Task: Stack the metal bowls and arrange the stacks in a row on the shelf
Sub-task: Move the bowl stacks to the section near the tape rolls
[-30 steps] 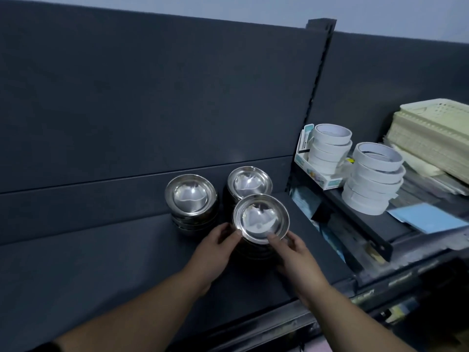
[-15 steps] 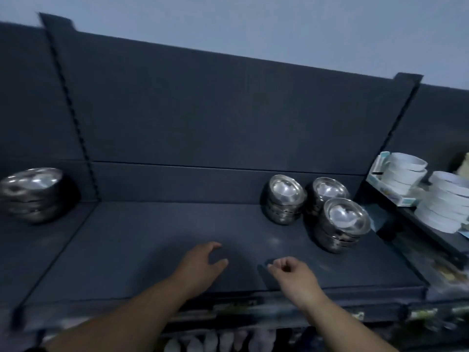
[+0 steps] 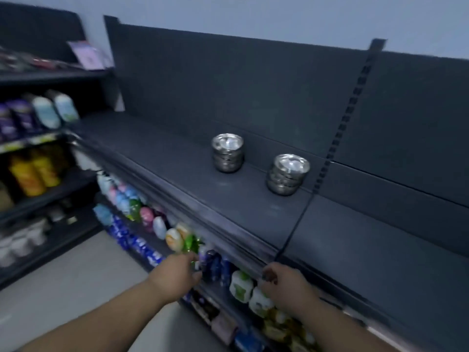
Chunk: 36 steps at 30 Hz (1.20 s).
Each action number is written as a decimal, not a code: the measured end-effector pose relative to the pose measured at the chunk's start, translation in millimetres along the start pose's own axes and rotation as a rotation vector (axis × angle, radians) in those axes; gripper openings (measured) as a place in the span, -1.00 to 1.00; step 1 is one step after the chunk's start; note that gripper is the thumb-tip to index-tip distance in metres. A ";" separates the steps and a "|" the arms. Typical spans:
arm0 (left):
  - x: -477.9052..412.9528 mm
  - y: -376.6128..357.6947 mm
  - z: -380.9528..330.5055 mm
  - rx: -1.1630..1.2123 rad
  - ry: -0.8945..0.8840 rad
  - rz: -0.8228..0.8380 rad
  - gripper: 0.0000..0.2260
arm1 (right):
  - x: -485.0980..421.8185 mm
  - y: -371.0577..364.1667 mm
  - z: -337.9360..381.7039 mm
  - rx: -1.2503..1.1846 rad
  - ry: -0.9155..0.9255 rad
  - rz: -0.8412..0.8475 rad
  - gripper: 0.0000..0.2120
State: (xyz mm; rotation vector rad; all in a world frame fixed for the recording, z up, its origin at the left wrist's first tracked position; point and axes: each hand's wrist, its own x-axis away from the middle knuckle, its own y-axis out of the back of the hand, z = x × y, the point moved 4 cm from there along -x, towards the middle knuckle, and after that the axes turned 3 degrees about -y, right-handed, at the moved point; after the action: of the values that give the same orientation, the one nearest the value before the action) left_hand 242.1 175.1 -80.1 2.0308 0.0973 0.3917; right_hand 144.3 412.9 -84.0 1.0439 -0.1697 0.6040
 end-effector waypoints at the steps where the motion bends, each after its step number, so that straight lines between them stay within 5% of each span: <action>1: 7.7 4.9 23.4 -0.013 0.049 -0.011 -0.60 | -8.4 -12.0 18.6 0.035 0.034 0.038 -0.64; 8: 25.6 27.1 129.1 -0.004 0.263 -0.076 -0.58 | -60.7 -57.2 128.4 0.185 0.276 0.073 -0.72; 17: -100.1 106.5 137.7 0.014 0.240 -0.259 -0.55 | -179.8 5.5 198.7 0.080 0.413 -0.121 -0.53; 23: -200.4 151.5 118.8 0.047 0.130 -0.349 -0.54 | -246.8 44.1 189.9 0.148 0.191 -0.212 -0.40; 36: -375.9 172.8 101.7 0.149 -0.327 0.016 -0.34 | -297.1 68.2 191.2 -0.333 -0.137 -0.416 0.20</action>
State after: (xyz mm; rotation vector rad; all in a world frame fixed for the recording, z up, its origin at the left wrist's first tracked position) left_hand -97.4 -81.4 -60.1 2.2173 -0.0938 0.0594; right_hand -110.1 159.9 -56.8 0.7648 -0.1604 0.1199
